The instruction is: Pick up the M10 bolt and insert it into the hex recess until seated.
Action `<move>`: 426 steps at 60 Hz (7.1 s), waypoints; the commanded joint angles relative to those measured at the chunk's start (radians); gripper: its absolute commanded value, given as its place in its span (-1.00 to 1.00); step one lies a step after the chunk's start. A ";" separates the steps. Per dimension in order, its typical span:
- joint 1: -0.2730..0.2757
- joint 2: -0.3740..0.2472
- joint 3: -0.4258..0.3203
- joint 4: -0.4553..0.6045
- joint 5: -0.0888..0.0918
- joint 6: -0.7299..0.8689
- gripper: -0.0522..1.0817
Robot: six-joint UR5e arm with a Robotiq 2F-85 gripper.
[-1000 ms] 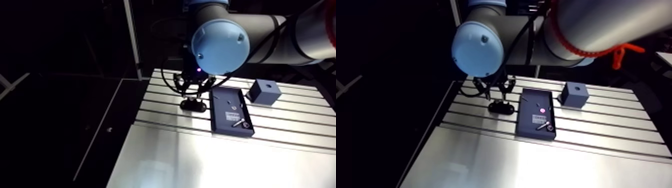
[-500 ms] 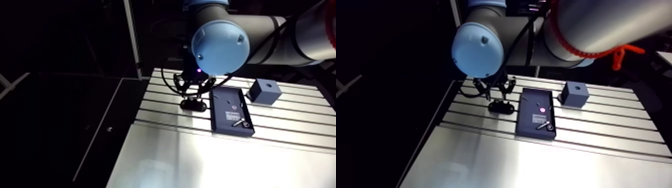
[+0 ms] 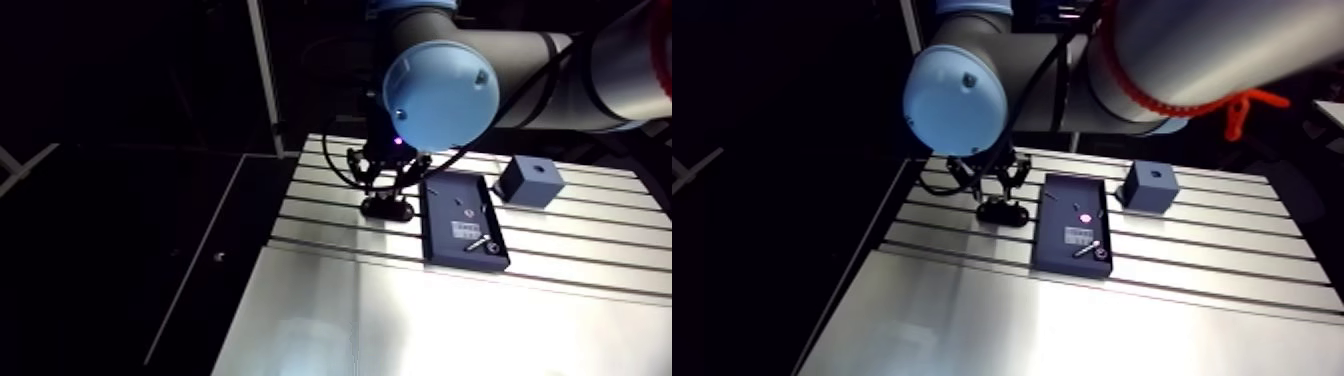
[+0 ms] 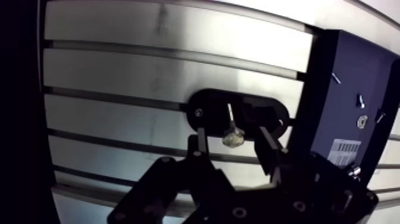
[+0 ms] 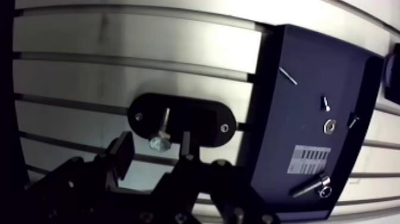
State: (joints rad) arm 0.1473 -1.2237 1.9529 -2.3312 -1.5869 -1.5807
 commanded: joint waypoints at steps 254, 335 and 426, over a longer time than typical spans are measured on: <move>-0.392 -0.014 -0.579 0.691 -0.035 -0.763 0.50; -0.411 0.135 -0.677 0.787 -0.142 -0.846 0.50; -0.417 0.215 -0.635 0.643 -0.196 -0.888 0.49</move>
State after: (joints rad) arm -0.2639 -1.0091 1.3030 -1.6712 -1.7849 -2.4665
